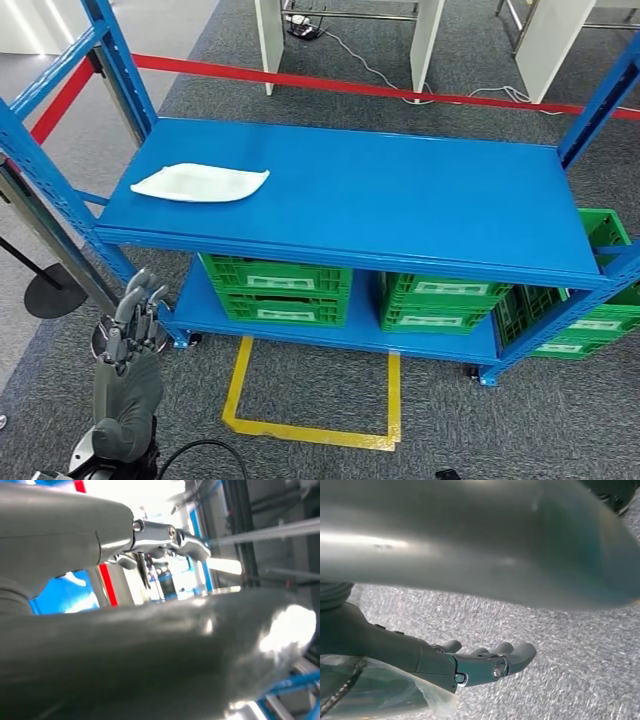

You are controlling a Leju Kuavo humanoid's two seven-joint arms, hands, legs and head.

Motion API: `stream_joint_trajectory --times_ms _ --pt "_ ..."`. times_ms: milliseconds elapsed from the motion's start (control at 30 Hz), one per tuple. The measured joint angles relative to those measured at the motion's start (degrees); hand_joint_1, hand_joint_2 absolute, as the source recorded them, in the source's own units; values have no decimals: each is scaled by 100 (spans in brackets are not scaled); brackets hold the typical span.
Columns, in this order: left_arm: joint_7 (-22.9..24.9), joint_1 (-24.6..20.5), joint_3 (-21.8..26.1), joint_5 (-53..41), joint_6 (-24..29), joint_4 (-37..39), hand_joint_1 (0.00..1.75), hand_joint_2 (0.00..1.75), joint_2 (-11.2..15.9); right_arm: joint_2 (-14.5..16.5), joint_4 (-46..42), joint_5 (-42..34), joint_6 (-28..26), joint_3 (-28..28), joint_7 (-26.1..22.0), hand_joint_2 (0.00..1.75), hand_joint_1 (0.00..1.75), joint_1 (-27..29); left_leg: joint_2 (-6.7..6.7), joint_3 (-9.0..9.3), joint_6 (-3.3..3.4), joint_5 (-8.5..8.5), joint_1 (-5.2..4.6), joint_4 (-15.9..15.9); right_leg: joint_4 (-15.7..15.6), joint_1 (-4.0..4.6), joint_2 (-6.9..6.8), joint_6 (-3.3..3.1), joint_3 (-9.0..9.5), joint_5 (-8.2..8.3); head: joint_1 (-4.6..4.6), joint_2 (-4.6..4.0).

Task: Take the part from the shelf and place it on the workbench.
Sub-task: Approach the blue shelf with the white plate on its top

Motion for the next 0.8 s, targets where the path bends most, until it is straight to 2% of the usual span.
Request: stream_joint_trajectory --times_ms 67,100,167,200,233,267,300,333,400,467,533,567,633,700,733,767,800 --pt "-8 -1 2 -9 0 -1 0 0 -6 -3 0 0 -5 0 -2 0 0 -4 2 31 57 21 22 -59 113 -2 -1 51 -63 -98 12 0" --pt "-11 -4 3 -12 0 -2 0 0 -11 -4 0 0 -7 0 -2 0 0 -7 7 48 85 27 33 -86 338 -3 1 71 -177 -226 21 -1" --pt "-17 -7 3 -13 0 -1 0 0 -18 -6 2 1 -1 0 -3 0 0 -1 16 56 123 16 28 -91 1117 -4 3 98 -582 -562 32 0" --pt "-19 -5 3 -13 -1 -1 0 0 -20 -6 3 2 2 0 -3 0 0 7 16 59 133 9 22 -91 1475 -5 3 107 -780 -666 33 -1" --pt "-19 -4 3 -13 -1 0 0 0 -20 -6 4 2 3 0 -3 0 0 16 14 66 140 1 16 -90 1669 -5 3 110 -904 -670 33 -1" --pt "-20 -3 3 -13 -2 1 0 0 -20 -8 4 2 0 0 -3 0 0 20 10 79 142 -7 13 -89 1626 -5 3 108 -915 -557 34 -1" --pt "-20 -3 3 -13 -2 1 0 0 -20 -9 4 2 -3 0 -3 0 0 18 5 100 135 -19 11 -89 1343 -5 2 98 -805 -343 35 -1" --pt "-21 -3 3 -13 -2 1 0 0 -20 -11 4 2 -5 0 -3 0 0 14 1 123 124 -33 12 -88 963 -6 1 87 -639 -112 35 -1" --pt "-29 -6 3 -12 -2 -1 0 0 -20 -14 4 3 -6 0 -3 0 0 -2 -3 147 73 -70 -11 -69 256 0 7 49 -295 140 33 -1" --pt "-38 -11 2 -11 -2 -2 0 0 -21 -15 4 6 -2 0 -3 0 0 -2 -3 145 21 -82 -30 -55 43 13 18 2 -170 131 28 0" --pt "-44 -14 1 -7 -2 -3 0 0 -21 -13 4 9 1 0 -3 0 0 13 -3 154 -22 -108 -23 -39 35 0 20 -58 -150 139 27 1" --pt "-48 -18 1 -4 -1 -3 0 0 -21 -11 4 10 1 0 -4 0 0 15 -2 129 -51 -173 -20 43 25 -12 16 -93 -135 140 15 1" --pt "-52 -25 2 3 0 -4 0 0 -19 -9 3 11 -4 0 -5 0 0 9 1 -100 -115 -464 -1 563 12 -33 5 -152 -109 132 -10 -1" --pt "-54 -22 2 3 0 -4 0 0 -17 -12 2 10 -9 -1 -4 0 0 7 3 -499 -157 -778 21 1363 14 -31 -3 -180 -96 111 -21 -1" --pt "-54 -19 2 4 0 -4 0 0 -16 -13 2 10 -9 -1 -3 0 0 8 3 -630 -165 -812 27 1604 14 -29 -3 -184 -84 99 -22 -1" --pt "-54 -17 2 7 0 -4 0 0 -14 -13 3 9 -8 -2 -3 0 0 10 4 -660 -164 -726 28 1626 15 -28 0 -182 -64 84 -22 -1" --pt "-54 -16 3 12 0 -4 0 0 -13 -13 3 9 -4 -2 -3 0 0 11 4 -578 -151 -534 28 1411 15 -28 5 -175 -34 64 -22 -1"
